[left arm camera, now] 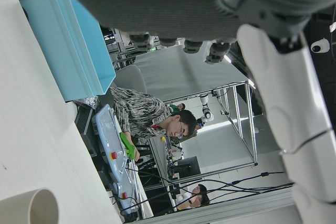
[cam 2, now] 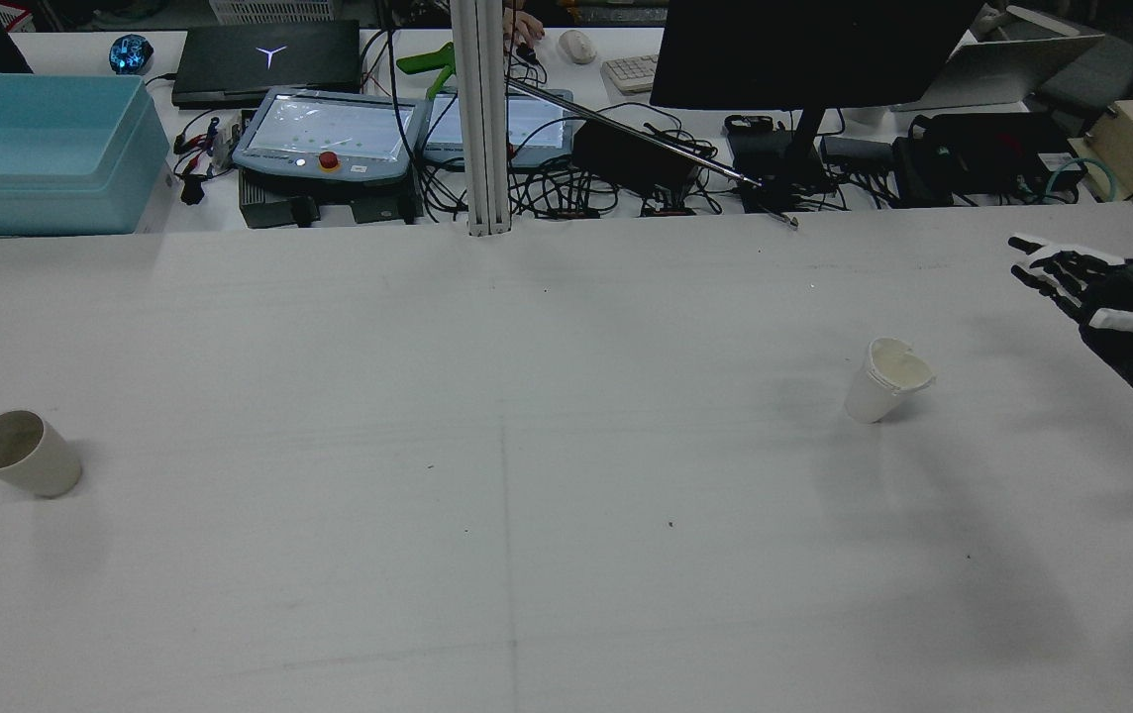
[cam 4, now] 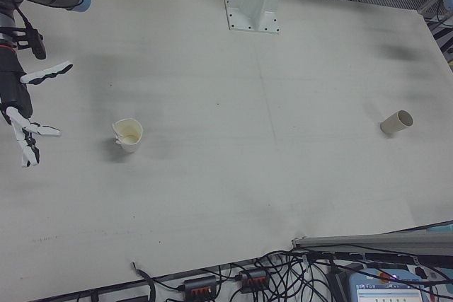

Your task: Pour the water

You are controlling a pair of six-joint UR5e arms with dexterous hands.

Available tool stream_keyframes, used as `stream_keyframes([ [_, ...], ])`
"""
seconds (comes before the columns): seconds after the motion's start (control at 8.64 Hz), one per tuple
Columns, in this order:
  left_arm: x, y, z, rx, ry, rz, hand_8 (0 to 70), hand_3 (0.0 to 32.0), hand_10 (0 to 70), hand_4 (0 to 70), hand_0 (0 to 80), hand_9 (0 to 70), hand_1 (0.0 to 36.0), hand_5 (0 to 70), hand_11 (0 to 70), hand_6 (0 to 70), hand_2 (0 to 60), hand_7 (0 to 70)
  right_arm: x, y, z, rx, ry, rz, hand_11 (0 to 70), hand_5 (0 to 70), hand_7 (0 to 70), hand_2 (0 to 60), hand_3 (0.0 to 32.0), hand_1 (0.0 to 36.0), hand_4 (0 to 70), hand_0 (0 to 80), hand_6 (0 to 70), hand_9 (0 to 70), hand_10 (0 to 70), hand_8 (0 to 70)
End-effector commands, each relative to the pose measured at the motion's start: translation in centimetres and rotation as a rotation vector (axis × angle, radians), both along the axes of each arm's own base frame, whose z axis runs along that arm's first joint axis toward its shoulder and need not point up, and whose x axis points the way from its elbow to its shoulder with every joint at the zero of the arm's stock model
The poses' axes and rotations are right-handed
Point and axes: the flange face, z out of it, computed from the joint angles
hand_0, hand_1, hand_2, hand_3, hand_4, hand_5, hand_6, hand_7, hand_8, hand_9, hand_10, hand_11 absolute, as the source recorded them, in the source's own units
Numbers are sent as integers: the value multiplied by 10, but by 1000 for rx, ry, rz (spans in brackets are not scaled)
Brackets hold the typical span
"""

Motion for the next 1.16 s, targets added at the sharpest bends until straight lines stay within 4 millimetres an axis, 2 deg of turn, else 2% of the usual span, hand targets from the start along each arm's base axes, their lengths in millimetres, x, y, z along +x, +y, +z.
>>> stream_keyframes([
  [0.0,6,17,60,-2,-128,18,0,50,11,59,525,0,107,23,34,0,0,40,-15,1,-8,7,-9,-33,109,332,198,0,0,117,275,520,158,54,68,52],
  [0.12,8,19,70,3,-157,18,0,50,11,41,546,0,148,13,38,0,0,38,-15,5,-4,0,-3,-37,120,340,203,8,0,144,278,539,162,57,74,57],
  [0.23,8,20,89,-10,-148,21,0,40,14,32,569,0,184,19,46,0,0,46,-10,13,3,-12,3,-37,129,329,193,62,0,181,264,559,149,56,77,58],
  [0.35,10,8,95,-10,-148,18,0,30,15,24,561,0,182,24,47,0,0,42,-13,13,3,-11,8,-43,147,300,176,70,0,194,231,566,114,58,88,57],
  [0.46,13,-5,115,-33,-151,22,0,30,15,27,535,0,150,28,44,0,0,37,-16,13,2,-11,9,-49,144,285,164,55,0,190,213,561,98,56,87,56],
  [0.58,17,-17,125,-42,-157,31,0,26,13,43,502,0,99,32,36,0,0,41,-18,13,2,-10,9,-52,139,282,162,52,0,189,213,560,96,53,83,54],
  [0.69,24,-30,132,-44,-157,41,0,16,15,52,500,0,96,40,38,0,0,45,-21,12,0,-7,7,-55,119,305,172,54,0,189,245,566,122,52,70,57],
  [0.81,26,-36,132,-27,-146,7,0,10,15,55,509,0,107,44,40,0,0,49,-22,12,0,-7,7,-59,109,318,179,59,0,190,260,568,135,51,63,58],
  [0.93,26,-41,128,2,-128,-32,0,22,17,45,499,0,97,38,42,0,0,47,-24,12,0,-8,10,-65,104,323,181,61,0,190,266,569,139,52,60,59],
  [1.04,29,-46,127,7,-112,-79,0,26,18,47,477,0,56,20,40,0,0,36,-26,14,2,-10,16,-71,99,321,179,55,0,190,267,572,137,49,56,57],
])
